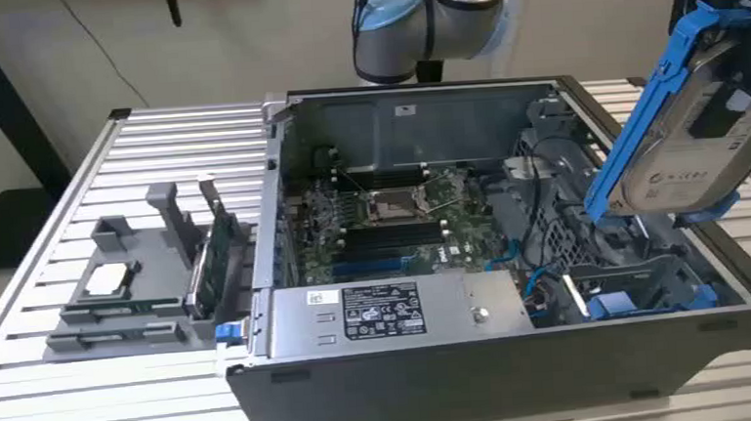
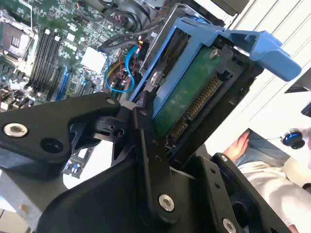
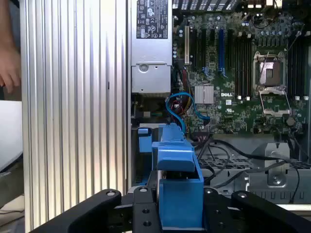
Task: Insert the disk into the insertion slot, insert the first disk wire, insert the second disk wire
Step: 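Insert the disk into the insertion slot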
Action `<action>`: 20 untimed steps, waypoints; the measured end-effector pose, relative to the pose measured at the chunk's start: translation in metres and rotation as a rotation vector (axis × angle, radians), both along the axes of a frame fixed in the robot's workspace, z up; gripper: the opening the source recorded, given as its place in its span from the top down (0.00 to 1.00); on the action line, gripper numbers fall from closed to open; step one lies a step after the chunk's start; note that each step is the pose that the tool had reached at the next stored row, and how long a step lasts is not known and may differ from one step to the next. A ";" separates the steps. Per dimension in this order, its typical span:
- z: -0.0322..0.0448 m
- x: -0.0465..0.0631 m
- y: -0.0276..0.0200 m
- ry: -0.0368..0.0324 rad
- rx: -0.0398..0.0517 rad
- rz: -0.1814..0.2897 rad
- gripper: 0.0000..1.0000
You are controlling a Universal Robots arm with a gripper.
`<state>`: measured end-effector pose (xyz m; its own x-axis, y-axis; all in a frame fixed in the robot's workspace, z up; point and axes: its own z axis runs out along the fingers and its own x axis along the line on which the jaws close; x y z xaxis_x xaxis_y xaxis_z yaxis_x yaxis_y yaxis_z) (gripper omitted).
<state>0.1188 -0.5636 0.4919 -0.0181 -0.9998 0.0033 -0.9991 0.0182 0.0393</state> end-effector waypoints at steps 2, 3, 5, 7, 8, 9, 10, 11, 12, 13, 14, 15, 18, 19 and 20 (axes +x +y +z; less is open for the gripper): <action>0.0000 0.000 0.0000 0.0000 0.0000 0.000 0.67; 0.0000 0.000 0.0000 0.0000 0.0000 0.000 0.67; -0.0001 0.000 0.0000 0.0000 -0.0002 0.000 0.67; -0.0006 0.000 0.0000 0.0000 -0.0001 0.000 0.67; -0.0008 0.000 0.0000 0.0000 0.0000 0.000 0.67; -0.0010 0.000 0.0000 0.0000 0.0000 0.000 0.67; -0.0012 0.000 0.0000 0.0000 0.0000 0.000 0.67; -0.0015 0.000 0.0000 0.0000 0.0000 0.000 0.67; -0.0016 0.000 0.0000 0.0000 -0.0001 0.000 0.67; -0.0019 0.000 0.0000 0.0000 0.0000 0.000 0.67; -0.0021 0.000 0.0000 0.0000 0.0000 0.000 0.67; -0.0023 0.000 0.0000 0.0000 0.0000 0.000 0.67; -0.0033 0.000 0.0000 0.0000 -0.0001 0.000 0.67; -0.0040 0.000 -0.0002 0.0000 -0.0001 0.000 0.67; -0.0050 0.000 -0.0006 0.0000 -0.0001 0.000 0.67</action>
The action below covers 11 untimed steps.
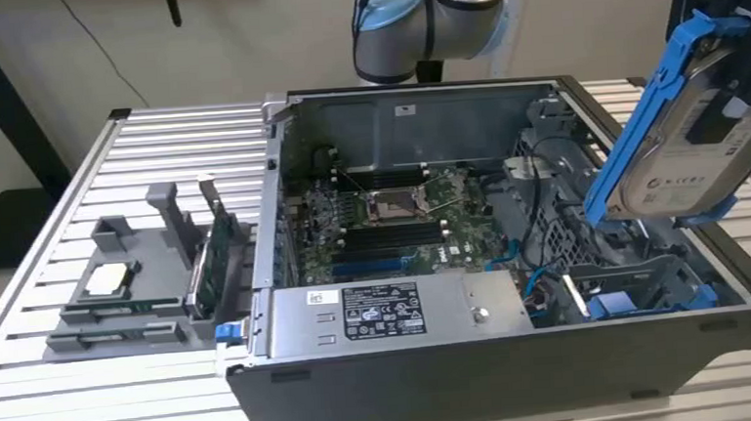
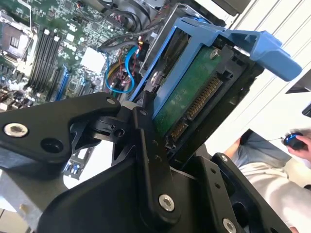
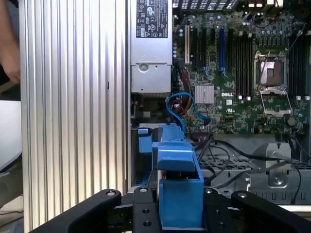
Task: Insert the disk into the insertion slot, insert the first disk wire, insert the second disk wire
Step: 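Insert the disk into the insertion slot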
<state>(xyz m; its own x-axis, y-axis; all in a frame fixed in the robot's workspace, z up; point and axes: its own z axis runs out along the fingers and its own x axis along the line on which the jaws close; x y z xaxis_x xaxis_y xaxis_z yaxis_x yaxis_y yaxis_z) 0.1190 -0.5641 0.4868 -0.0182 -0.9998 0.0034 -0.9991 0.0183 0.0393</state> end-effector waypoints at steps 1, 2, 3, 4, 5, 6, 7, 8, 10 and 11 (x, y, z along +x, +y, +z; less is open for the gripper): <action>-0.0011 0.000 -0.0004 0.0000 0.0000 0.000 0.67; -0.0024 0.000 -0.0006 0.0000 0.0000 0.000 0.67; -0.0036 0.000 -0.0009 0.0000 0.0000 0.000 0.67; -0.0048 0.001 -0.0012 0.0000 0.0001 0.000 0.67; -0.0059 0.001 -0.0013 0.0000 0.0000 0.000 0.67; -0.0071 0.001 -0.0015 0.0000 0.0000 0.000 0.67; -0.0083 0.001 -0.0017 0.0000 0.0002 0.000 0.67; -0.0093 0.002 -0.0019 0.0000 0.0002 0.000 0.67; -0.0114 0.002 -0.0023 0.0000 0.0000 0.000 0.67; -0.0125 0.002 -0.0024 0.0000 -0.0001 0.000 0.67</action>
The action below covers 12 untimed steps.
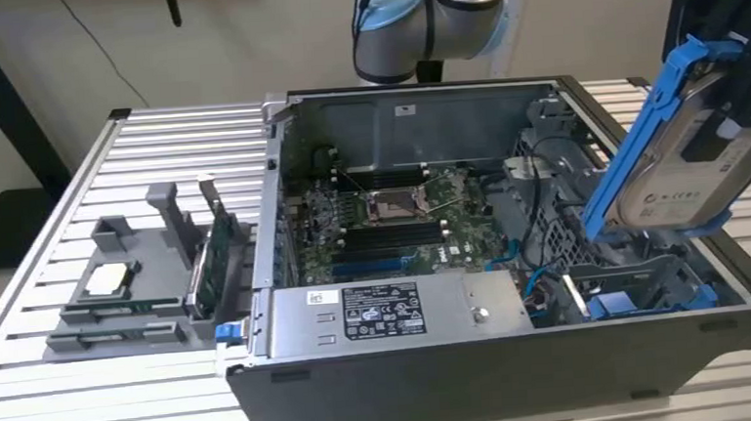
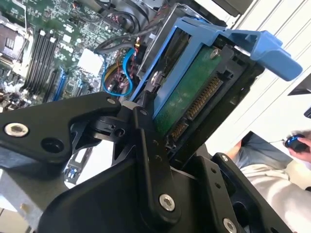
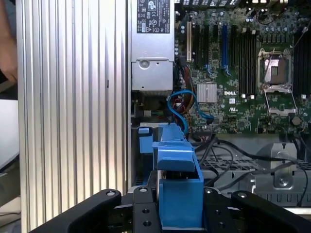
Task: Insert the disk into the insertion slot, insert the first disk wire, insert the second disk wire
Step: 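Insert the disk into the insertion slot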
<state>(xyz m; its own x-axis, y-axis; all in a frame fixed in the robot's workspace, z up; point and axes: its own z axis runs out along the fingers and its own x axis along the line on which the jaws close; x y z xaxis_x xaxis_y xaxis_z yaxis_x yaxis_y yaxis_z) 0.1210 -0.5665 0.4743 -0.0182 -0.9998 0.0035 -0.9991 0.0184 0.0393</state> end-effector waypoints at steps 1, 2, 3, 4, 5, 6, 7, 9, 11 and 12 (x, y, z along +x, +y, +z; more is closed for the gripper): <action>-0.0009 0.000 0.0000 0.0000 0.0001 0.000 0.67; -0.0018 0.000 0.0000 0.0000 0.0001 0.000 0.67; -0.0025 0.000 0.0000 0.0000 0.0001 0.000 0.67; -0.0032 0.000 -0.0001 0.0000 0.0002 0.000 0.67; -0.0038 0.000 0.0000 0.0000 0.0001 0.000 0.67; -0.0045 0.000 0.0000 0.0000 0.0002 0.000 0.67; -0.0051 0.000 0.0000 0.0000 0.0002 0.000 0.67; -0.0064 0.000 0.0000 0.0000 0.0002 0.000 0.67; -0.0075 0.000 -0.0001 0.0000 0.0002 0.000 0.67; -0.0079 0.000 -0.0001 0.0000 0.0002 0.000 0.67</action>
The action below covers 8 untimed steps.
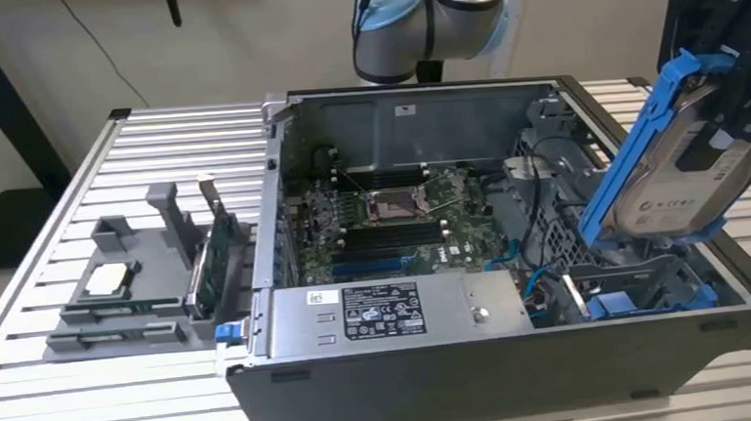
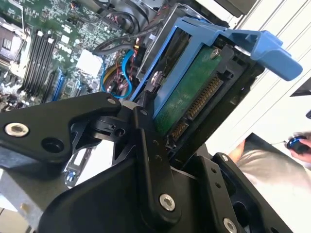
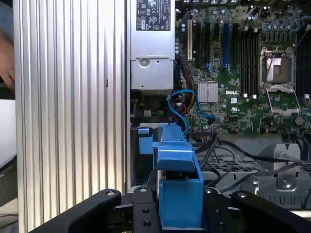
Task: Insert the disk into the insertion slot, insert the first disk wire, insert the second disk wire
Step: 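Insert the disk into the insertion slot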
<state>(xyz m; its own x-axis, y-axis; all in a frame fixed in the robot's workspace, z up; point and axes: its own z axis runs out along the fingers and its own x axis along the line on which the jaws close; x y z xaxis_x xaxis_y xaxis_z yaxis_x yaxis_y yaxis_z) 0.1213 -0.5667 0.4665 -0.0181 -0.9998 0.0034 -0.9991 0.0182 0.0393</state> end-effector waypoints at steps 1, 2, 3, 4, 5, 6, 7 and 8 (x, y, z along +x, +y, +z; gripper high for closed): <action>-0.0003 0.000 0.0000 0.0000 0.0000 0.000 0.67; -0.0005 0.000 0.0000 0.0000 -0.0001 0.000 0.67; -0.0008 0.000 0.0000 0.0000 -0.0001 0.000 0.67; -0.0010 0.000 0.0000 0.0000 0.0000 0.000 0.67; -0.0010 0.000 0.0000 0.0000 0.0000 0.000 0.67; -0.0011 0.000 0.0000 0.0000 0.0000 0.000 0.67; -0.0011 0.000 0.0000 0.0000 0.0000 0.000 0.67; -0.0011 0.000 0.0000 0.0000 -0.0001 0.000 0.67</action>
